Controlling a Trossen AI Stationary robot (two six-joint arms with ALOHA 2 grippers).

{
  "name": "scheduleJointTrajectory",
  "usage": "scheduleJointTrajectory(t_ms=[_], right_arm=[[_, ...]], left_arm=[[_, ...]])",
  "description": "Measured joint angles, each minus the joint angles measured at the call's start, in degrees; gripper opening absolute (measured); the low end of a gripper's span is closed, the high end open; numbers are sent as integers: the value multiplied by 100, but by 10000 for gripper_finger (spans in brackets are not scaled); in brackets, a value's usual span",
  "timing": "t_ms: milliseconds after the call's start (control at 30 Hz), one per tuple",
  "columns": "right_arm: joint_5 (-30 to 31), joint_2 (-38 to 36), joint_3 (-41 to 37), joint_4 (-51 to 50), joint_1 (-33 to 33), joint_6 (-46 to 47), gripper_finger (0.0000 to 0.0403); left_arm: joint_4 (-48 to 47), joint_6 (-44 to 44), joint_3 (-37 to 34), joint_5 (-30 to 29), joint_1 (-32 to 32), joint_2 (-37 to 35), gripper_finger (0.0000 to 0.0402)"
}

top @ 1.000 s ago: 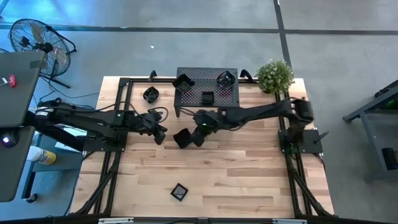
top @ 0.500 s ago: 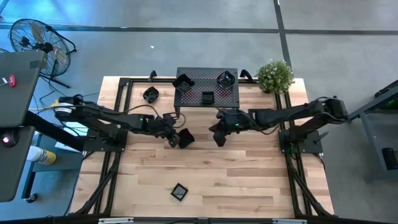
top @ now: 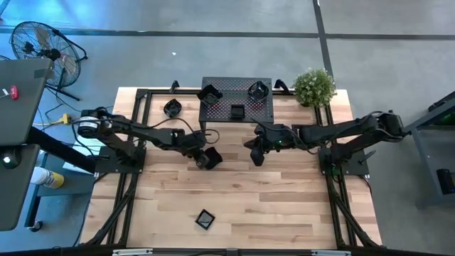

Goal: Pick & Place Mini shaped plates
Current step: Stack the black distorted square plate on top of the black distorted square plate on the shelf

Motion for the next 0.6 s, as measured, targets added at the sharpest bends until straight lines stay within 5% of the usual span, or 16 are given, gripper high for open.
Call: scheduleJointTrajectory(t_ms=[167,367,600], right_arm=[[56,2,2,13,-1,-58,2],[142,2,2,42,0,-62,4],[123,4,4,28,0,-59,4]], left_arm=[[2,7,0,133,5,-95,9],[-522,-14,296,174,8,-556,3],[-1995,36,1672,447,9,-1411,2]])
